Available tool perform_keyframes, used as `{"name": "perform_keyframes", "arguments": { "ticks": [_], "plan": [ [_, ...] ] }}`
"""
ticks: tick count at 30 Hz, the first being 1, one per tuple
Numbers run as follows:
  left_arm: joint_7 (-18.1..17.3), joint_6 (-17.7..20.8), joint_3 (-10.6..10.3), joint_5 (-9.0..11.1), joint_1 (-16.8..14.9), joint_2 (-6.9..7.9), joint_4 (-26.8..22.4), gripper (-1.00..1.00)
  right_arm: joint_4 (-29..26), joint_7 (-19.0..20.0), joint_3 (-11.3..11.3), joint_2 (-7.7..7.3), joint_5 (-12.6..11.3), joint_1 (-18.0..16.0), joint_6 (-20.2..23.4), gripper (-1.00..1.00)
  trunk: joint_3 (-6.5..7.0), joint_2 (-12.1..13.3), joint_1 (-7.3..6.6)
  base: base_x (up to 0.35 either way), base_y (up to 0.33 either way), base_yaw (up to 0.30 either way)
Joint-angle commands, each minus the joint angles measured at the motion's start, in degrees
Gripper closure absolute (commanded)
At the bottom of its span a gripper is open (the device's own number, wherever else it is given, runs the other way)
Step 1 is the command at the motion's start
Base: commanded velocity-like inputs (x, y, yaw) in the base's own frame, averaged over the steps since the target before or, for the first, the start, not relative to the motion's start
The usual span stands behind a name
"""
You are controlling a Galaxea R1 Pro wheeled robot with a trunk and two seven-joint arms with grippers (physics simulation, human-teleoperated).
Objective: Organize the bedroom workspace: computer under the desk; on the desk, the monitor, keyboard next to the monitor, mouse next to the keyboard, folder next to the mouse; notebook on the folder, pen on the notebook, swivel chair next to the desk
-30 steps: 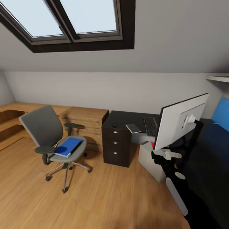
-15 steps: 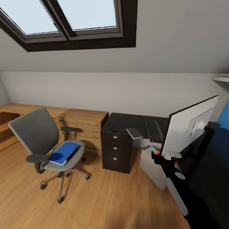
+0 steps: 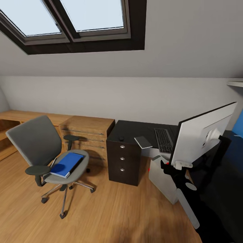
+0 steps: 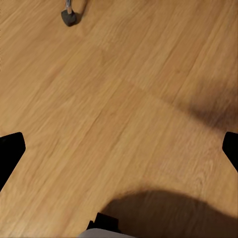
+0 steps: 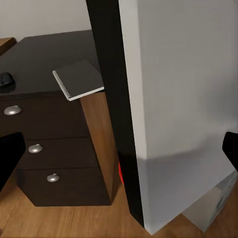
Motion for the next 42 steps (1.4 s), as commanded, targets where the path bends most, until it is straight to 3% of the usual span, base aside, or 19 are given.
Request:
{"name": "perform_keyframes", "arguments": {
  "ticks": [1,42],
  "plan": [
    [-0.5,-0.1,0.2,0.4,0.0,0.0,0.1,-1.0,-0.1,-0.5,0.2,-0.07,-0.5,0.0,0.2,-1.0,-0.06,0.0,0.0,0.024,0.0,0.0],
    [-0.5,-0.2,0.2,0.4,0.0,0.0,0.1,-1.0,-0.1,-0.4,0.2,-0.07,-0.5,0.0,0.2,-1.0,0.04,0.0,0.0,0.045,0.0,-0.006]
  ]
}}
